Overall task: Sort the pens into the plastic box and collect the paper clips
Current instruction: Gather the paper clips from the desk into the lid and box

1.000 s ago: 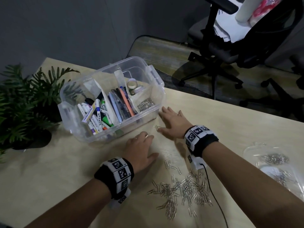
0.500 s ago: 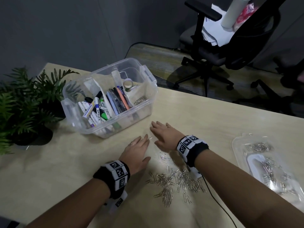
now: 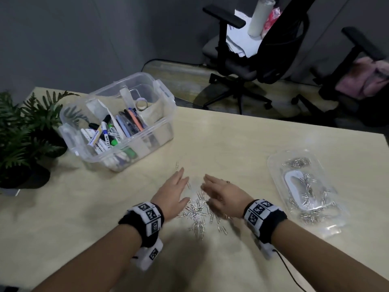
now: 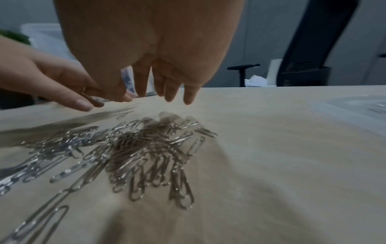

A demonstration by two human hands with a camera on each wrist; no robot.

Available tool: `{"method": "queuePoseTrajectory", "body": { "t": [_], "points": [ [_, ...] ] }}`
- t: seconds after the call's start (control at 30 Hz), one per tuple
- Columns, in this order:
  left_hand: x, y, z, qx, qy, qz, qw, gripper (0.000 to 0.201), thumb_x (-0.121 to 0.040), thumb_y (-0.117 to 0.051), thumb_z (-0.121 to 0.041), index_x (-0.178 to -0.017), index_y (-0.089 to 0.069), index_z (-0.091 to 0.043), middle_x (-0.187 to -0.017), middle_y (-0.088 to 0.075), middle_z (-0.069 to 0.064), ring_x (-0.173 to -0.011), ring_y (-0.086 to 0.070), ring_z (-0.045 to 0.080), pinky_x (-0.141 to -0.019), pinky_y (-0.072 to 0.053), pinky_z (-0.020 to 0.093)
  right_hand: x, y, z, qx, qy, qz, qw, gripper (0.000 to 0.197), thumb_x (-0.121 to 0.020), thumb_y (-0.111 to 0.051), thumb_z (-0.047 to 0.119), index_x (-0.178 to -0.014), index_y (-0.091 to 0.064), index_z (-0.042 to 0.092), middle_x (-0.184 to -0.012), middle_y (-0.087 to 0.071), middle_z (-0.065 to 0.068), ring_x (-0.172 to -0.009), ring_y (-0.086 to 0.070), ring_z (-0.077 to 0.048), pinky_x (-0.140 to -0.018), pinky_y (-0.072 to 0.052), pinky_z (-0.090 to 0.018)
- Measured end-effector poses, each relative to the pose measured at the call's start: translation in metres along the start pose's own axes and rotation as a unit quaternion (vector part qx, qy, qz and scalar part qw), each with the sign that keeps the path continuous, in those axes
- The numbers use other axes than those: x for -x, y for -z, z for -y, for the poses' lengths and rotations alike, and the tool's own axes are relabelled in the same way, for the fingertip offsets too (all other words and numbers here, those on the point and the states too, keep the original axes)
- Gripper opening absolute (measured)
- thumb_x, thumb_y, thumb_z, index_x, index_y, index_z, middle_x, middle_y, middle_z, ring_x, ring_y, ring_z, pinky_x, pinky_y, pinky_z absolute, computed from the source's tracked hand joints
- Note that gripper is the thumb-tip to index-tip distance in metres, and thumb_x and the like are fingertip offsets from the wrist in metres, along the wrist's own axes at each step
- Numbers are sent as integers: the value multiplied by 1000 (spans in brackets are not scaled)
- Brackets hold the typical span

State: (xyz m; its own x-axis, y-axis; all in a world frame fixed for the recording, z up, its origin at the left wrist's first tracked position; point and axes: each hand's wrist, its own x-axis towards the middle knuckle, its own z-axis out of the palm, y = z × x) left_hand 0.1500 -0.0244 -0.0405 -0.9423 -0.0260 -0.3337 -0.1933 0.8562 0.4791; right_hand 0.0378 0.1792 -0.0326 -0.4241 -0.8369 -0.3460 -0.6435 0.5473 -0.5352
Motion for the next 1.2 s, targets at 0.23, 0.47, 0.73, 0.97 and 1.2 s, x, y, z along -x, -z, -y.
{"method": "queuePoseTrajectory", "body": {
  "t": [0.23, 0.47, 0.73, 0.97, 1.2],
  "points": [
    [-36, 1, -11, -45, 63, 48, 996, 77, -95, -45, -41, -151, -4, -9, -158, 11, 12, -147, 7, 23, -121, -6, 38, 37, -20, -20, 18, -149, -8, 989, 75, -92, -51, 45, -151, -15, 16, -160, 4, -11, -148, 5, -25, -119, -1, -45],
    [4, -26, -25, 57, -61, 45, 995, 61, -90, -56, -33, -145, -34, -20, -154, -26, -3, -141, -26, 11, -117, -23, 27, 47, -39, 3, -102, -70, 2, 992, 82, -89, -61, 36, -152, -14, 14, -160, -1, -9, -148, -5, -18, -121, -10, -34],
    [36, -21, -23, -53, 64, -13, 996, 109, -57, -73, -70, -147, -24, -30, -152, -19, -3, -138, -23, 19, -112, -27, 39, 71, -21, -24, -6, -186, -27, 982, 109, -58, -84, 53, -145, -23, 29, -129, -34, -4, -112, -48, -24, -97, -46, -40],
    [35, -38, -30, -59, 113, 22, 992, 129, -49, -79, -67, -150, -13, -19, -133, -26, 2, -122, -33, 21, -106, -36, 31, 53, -32, -12, -54, -184, -4, 981, 108, -60, -87, 36, -146, -23, 24, -124, -32, -6, -104, -51, -28, -94, -47, -41],
    [3, -35, -36, 96, 82, -15, 992, 79, -65, -85, -24, -134, -48, -16, -114, -39, -3, -102, -48, 15, -97, -39, 24, 17, -25, -6, -102, -153, -11, 983, 89, -68, -84, 22, -143, -36, 23, -124, -36, -7, -108, -52, -26, -96, -42, -32]
  ]
}}
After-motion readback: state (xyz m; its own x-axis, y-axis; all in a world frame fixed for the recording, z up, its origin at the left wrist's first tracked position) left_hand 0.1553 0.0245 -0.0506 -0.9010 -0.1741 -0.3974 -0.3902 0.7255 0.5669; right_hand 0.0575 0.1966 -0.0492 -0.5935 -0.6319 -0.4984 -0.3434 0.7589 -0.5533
